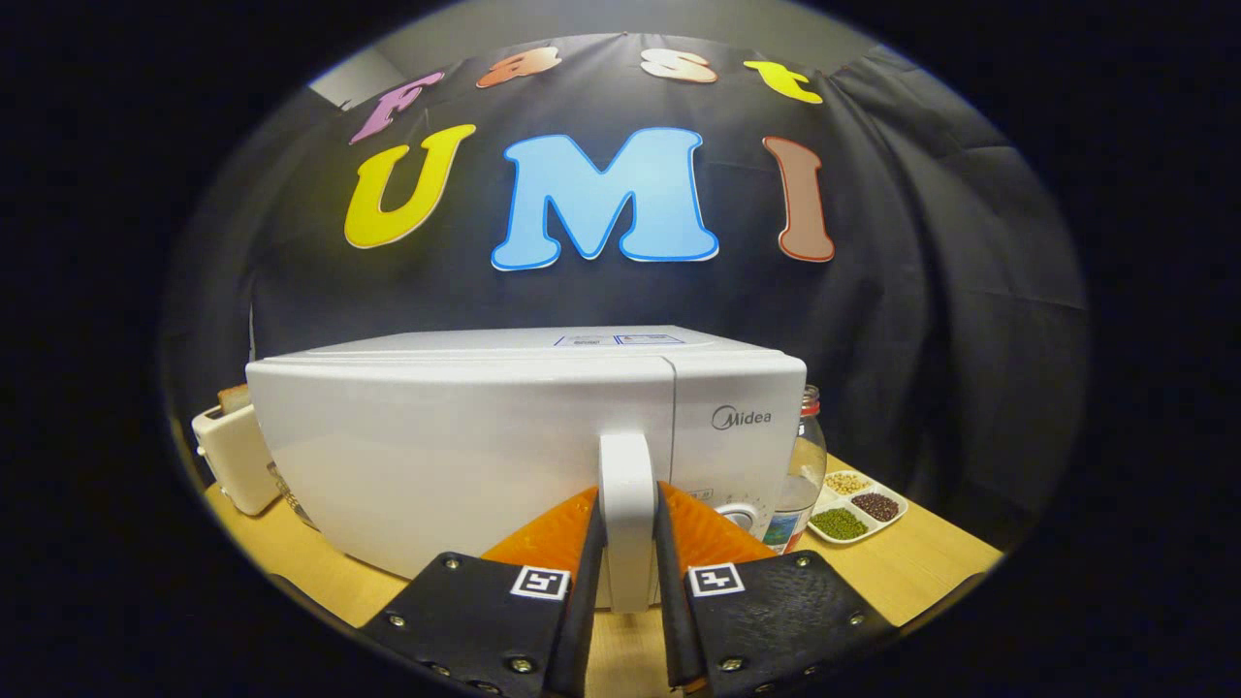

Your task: Open the microwave, put the food inside, and close the microwave door.

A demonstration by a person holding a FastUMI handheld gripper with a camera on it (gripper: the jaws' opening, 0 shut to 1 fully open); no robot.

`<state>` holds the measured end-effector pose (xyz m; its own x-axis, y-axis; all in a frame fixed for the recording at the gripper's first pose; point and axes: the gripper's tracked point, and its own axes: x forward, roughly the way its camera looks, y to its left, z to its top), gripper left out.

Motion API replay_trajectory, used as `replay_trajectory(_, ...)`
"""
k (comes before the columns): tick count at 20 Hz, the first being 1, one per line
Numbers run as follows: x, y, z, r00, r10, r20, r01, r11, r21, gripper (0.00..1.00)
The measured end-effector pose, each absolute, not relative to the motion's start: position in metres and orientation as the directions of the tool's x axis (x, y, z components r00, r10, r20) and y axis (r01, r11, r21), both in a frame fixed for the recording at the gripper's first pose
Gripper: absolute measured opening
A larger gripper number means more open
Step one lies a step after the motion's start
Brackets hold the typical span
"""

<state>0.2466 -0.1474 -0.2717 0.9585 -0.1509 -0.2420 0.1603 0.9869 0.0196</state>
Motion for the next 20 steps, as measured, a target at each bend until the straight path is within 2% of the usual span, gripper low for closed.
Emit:
replay_trajectory(3, 0.245, -0.147, -0.274, 0.956, -0.124, -0.266, 0.144, 0.988, 0.057, 0.14)
replay_trajectory(7, 0.231, -0.141, -0.269, 0.954, -0.092, -0.287, 0.129, 0.985, 0.114, 0.14)
replay_trajectory(9, 0.216, -0.137, -0.269, 0.957, -0.106, -0.269, 0.119, 0.992, 0.031, 0.14)
replay_trajectory(20, 0.117, -0.088, -0.262, 0.959, -0.12, -0.255, 0.124, 0.992, -0.001, 0.14)
